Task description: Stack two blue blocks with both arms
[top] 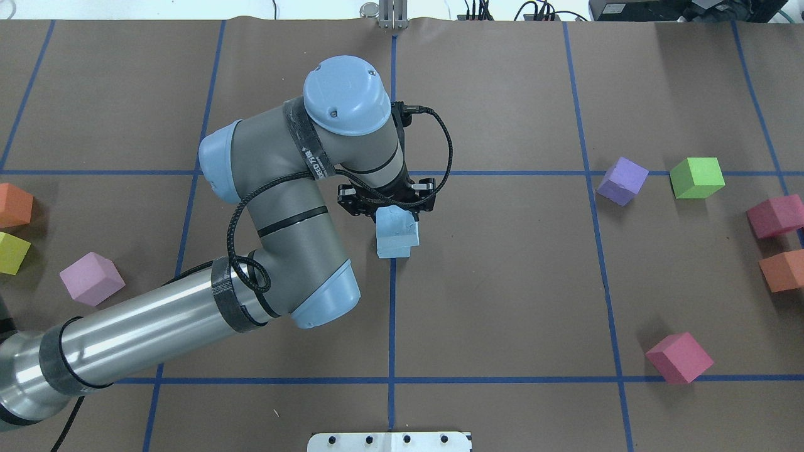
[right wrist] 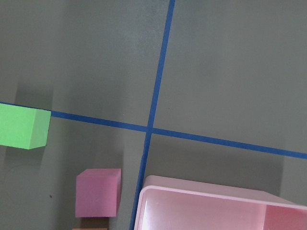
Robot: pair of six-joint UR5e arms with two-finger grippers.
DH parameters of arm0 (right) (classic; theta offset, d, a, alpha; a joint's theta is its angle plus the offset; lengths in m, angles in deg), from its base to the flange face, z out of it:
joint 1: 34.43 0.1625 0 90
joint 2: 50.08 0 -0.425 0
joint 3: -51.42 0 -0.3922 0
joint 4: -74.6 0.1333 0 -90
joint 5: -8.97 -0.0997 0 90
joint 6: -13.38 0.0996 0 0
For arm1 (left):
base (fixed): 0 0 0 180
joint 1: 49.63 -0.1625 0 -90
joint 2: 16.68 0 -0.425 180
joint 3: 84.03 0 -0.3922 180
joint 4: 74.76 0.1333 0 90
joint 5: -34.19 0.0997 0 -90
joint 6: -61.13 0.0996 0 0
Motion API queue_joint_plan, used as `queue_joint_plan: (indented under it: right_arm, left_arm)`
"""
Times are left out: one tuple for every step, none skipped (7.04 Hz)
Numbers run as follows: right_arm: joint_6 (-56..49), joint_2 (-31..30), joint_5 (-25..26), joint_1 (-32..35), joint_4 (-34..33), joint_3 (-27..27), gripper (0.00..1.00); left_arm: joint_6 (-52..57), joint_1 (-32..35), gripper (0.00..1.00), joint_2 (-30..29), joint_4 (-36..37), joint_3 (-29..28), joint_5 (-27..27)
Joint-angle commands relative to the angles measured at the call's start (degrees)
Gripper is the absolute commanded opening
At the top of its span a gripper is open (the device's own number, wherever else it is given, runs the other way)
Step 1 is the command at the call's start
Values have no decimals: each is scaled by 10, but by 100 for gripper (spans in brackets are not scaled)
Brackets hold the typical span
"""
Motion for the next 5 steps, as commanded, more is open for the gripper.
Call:
queue_joint_plan:
  right_arm:
    - [0,0,0,0,0,-1,100]
    - [1,0,0,0,0,0,100]
    - [0,0,0,0,0,0,100]
    - [1,0,0,0,0,0,100]
    - [0,0,0,0,0,0,100]
  left_arm:
    - [54,9,67,-2,7,-12,8]
    - [55,12,67,-1,7,-17,9]
    - [55,12,67,-2,6,-22,9]
    - [55,12,67,-2,5,-27,8]
    - [46,12,67,-4,6,-28,8]
